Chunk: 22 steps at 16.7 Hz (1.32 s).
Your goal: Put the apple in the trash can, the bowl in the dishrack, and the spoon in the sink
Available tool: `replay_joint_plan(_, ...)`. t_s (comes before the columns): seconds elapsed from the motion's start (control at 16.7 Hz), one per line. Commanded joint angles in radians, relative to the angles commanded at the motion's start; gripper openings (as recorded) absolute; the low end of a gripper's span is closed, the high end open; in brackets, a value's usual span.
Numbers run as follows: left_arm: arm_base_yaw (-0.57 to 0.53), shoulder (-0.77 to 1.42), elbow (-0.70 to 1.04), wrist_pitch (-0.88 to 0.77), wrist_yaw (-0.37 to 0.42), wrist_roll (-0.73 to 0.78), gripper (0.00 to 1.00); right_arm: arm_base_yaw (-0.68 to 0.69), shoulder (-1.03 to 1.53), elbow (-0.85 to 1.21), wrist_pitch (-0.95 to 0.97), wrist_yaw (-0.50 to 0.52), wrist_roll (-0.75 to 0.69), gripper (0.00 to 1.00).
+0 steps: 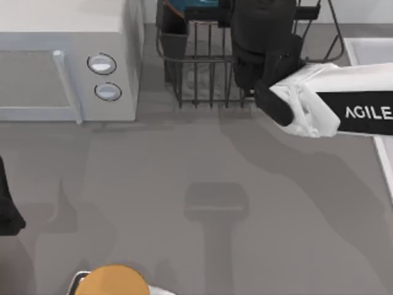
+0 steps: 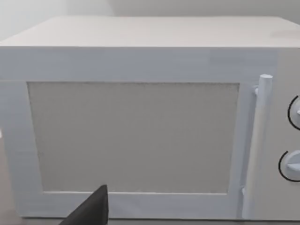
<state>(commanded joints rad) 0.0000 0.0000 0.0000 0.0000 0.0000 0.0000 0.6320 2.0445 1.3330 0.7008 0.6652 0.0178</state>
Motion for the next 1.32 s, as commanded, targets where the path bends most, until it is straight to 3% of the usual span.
replay_joint_plan(0.12,0.0,0.0,0.0,0.0,0.0,0.0,1.0,0.0,0.0,0.0,0.0,0.0,0.0,0.0)
replay_joint_plan(0.9,0.0,0.0,0.0,0.0,0.0,0.0,1.0,0.0,0.0,0.0,0.0,0.0,0.0,0.98)
replay_joint_plan(1.32,0.0,0.0,0.0,0.0,0.0,0.0,1.0,0.0,0.0,0.0,0.0,0.0,0.0,1.0)
